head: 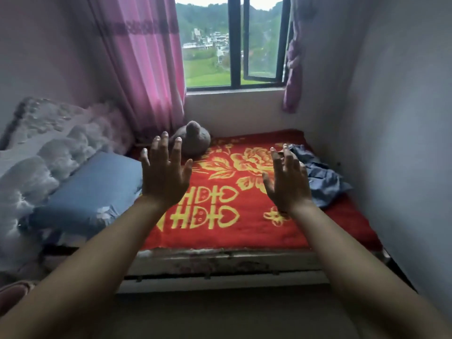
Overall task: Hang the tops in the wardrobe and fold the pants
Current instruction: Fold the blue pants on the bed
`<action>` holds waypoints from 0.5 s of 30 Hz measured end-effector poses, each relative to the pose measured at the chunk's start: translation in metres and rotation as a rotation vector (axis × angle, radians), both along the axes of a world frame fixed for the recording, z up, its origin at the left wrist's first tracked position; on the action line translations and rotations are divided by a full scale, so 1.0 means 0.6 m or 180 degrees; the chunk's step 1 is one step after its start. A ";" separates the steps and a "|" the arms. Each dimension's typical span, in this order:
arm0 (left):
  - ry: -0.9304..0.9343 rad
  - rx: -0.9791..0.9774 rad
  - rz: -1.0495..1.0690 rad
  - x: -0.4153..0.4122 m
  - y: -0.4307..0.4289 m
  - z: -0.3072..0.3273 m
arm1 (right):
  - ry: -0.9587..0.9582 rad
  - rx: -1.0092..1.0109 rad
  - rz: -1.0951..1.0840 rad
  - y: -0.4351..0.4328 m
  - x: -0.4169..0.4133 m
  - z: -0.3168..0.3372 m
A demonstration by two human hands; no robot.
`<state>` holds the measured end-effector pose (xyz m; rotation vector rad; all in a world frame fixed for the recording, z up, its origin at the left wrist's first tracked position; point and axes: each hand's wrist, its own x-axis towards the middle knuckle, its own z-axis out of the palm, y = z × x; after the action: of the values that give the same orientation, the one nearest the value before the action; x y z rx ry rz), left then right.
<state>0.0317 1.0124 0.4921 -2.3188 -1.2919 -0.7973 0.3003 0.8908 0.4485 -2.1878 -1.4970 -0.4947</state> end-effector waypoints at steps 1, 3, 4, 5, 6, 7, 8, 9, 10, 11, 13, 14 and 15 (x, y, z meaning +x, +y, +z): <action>-0.0008 -0.0049 -0.0092 0.032 0.018 -0.013 | 0.0044 -0.0093 -0.0091 0.004 0.029 -0.014; -0.0066 -0.0204 -0.0262 0.096 0.058 -0.038 | 0.0069 -0.0256 -0.0260 0.019 0.088 -0.033; -0.0102 -0.0316 -0.0342 0.127 0.079 -0.051 | 0.0078 -0.0319 -0.0340 0.030 0.118 -0.039; -0.0119 -0.0424 -0.0416 0.158 0.101 -0.066 | 0.0099 -0.0373 -0.0419 0.043 0.149 -0.045; -0.0107 -0.0514 -0.0498 0.187 0.125 -0.080 | 0.0120 -0.0423 -0.0510 0.057 0.179 -0.051; -0.0077 -0.0593 -0.0582 0.216 0.149 -0.095 | 0.0138 -0.0465 -0.0612 0.071 0.209 -0.055; -0.0044 -0.0682 -0.0653 0.247 0.175 -0.107 | 0.0158 -0.0494 -0.0723 0.086 0.238 -0.059; -0.0030 -0.0783 -0.0714 0.277 0.201 -0.115 | 0.0179 -0.0524 -0.0832 0.102 0.266 -0.061; -0.0016 -0.0886 -0.0770 0.307 0.225 -0.121 | 0.0193 -0.0574 -0.0926 0.116 0.292 -0.062; 0.0028 -0.0949 -0.0841 0.337 0.249 -0.125 | 0.0208 -0.0638 -0.1012 0.129 0.316 -0.065; 0.0187 -0.0964 -0.1010 0.403 0.296 -0.129 | 0.0230 -0.0725 -0.1194 0.151 0.361 -0.070; 0.0249 -0.0979 -0.1077 0.438 0.316 -0.130 | 0.0251 -0.0740 -0.1274 0.159 0.383 -0.073; 0.0288 -0.1020 -0.1133 0.473 0.332 -0.133 | 0.0281 -0.0749 -0.1343 0.166 0.404 -0.079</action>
<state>0.3154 1.2116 0.4125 -2.8582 -1.0443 -0.6126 0.5427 0.9903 0.4010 -2.6896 -1.0921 -0.3591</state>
